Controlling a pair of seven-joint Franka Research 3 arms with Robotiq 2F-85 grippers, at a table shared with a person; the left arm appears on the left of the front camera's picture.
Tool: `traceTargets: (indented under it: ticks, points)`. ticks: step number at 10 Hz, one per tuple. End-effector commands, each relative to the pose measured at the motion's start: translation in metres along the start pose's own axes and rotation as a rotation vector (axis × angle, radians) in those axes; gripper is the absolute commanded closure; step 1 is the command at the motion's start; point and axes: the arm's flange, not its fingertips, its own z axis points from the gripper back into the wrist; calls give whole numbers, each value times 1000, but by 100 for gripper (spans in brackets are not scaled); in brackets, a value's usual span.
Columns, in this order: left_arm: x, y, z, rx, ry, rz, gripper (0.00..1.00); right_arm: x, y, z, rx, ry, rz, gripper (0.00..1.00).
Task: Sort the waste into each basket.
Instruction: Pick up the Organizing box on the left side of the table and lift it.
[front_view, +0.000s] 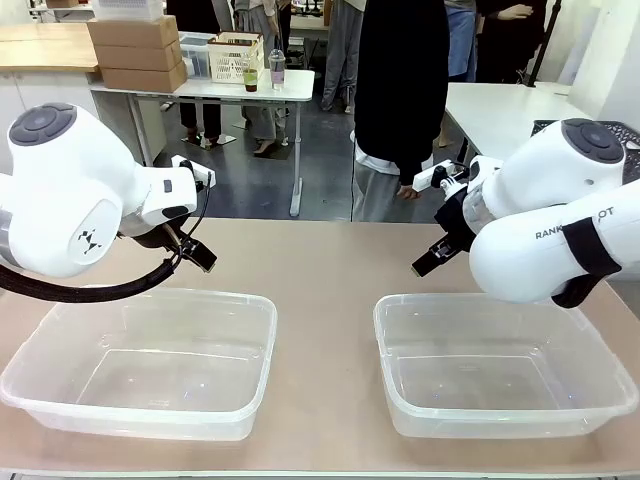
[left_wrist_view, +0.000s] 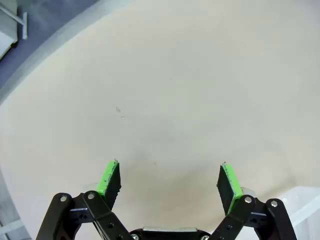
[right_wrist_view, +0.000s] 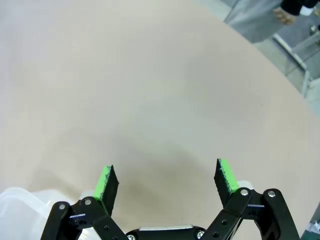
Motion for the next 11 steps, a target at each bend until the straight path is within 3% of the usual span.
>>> traceTargets:
  ticks: [1,6,7,9,10,11]
  points:
    - [0,0,0,0,0,0,0,0,0,0,0,0,0,0]
    - [0,0,0,0,0,0,0,0,0,0,0,0,0,0]
    - [8,-5,35,-63,-11,-52,0,6,-2,33,-22,81,-30,0]
    - [6,-5,128,-152,1,66,0,-7,-20,135,-15,-12,-157,0]
    - [-16,-3,179,-282,-62,6,0,-33,-23,187,6,-71,-181,0]
    - [-34,-6,195,-258,-77,-20,0,-52,-18,204,-6,-73,-187,0]
